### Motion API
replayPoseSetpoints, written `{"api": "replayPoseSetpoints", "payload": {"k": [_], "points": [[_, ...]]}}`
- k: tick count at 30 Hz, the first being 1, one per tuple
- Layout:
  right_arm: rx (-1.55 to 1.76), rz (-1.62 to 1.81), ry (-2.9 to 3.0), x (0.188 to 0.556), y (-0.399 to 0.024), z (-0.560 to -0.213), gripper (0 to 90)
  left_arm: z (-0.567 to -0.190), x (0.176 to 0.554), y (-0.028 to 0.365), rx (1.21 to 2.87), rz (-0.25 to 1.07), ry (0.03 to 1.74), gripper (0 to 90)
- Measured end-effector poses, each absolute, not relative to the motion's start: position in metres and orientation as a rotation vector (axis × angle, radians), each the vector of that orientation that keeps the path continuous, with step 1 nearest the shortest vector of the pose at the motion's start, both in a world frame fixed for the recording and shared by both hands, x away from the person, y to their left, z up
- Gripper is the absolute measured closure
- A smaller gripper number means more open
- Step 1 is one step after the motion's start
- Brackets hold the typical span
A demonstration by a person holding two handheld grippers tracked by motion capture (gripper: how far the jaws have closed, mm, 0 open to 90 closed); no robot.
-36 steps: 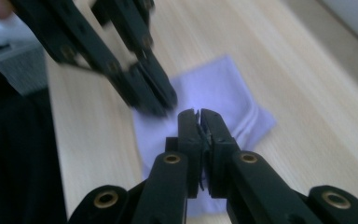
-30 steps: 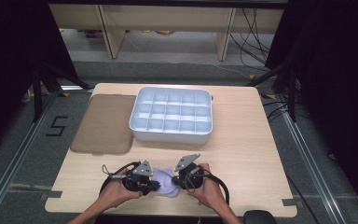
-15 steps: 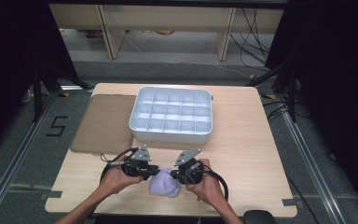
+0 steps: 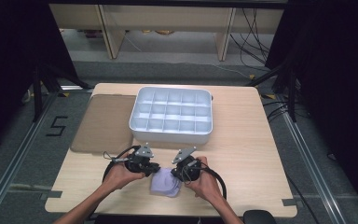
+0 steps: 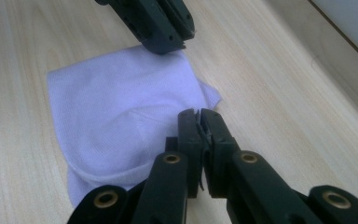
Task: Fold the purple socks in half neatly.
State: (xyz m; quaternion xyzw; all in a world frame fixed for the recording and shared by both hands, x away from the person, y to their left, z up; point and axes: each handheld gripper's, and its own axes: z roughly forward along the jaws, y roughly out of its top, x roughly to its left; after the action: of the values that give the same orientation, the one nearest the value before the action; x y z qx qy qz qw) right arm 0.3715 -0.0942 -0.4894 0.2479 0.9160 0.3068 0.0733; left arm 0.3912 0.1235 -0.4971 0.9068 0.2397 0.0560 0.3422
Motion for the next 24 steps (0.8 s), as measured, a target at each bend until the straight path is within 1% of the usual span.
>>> {"api": "replayPoseSetpoints", "payload": {"k": [2, 12, 15, 17, 20, 22, 23, 24], "points": [[0.748, 0.926, 2.759, 0.371, -0.095, -0.490, 87.6, -0.500, 0.389, 0.120, 2.286, 0.133, 0.680, 81.3], [0.749, 0.990, 2.741, 0.368, -0.097, -0.484, 86.9, -0.483, 0.376, 0.133, 2.240, 0.150, 0.659, 80.8], [0.749, 1.023, 2.718, 0.368, -0.098, -0.482, 86.9, -0.481, 0.369, 0.138, 2.202, 0.141, 0.687, 79.6], [0.781, 1.023, 2.717, 0.366, -0.099, -0.478, 86.9, -0.481, 0.366, 0.142, 2.184, 0.131, 0.723, 75.0], [0.719, 1.051, 2.739, 0.360, -0.095, -0.476, 86.9, -0.485, 0.358, 0.151, 2.163, 0.069, 0.782, 65.7], [0.683, 1.049, 2.764, 0.359, -0.094, -0.476, 86.8, -0.485, 0.356, 0.153, 2.159, 0.062, 0.800, 62.0], [0.683, 1.049, 2.764, 0.359, -0.094, -0.476, 86.8, -0.486, 0.355, 0.154, 2.153, 0.056, 0.814, 62.0], [0.677, 1.024, 2.780, 0.359, -0.093, -0.478, 86.3, -0.486, 0.355, 0.157, 2.159, 0.065, 0.815, 58.9]]}}
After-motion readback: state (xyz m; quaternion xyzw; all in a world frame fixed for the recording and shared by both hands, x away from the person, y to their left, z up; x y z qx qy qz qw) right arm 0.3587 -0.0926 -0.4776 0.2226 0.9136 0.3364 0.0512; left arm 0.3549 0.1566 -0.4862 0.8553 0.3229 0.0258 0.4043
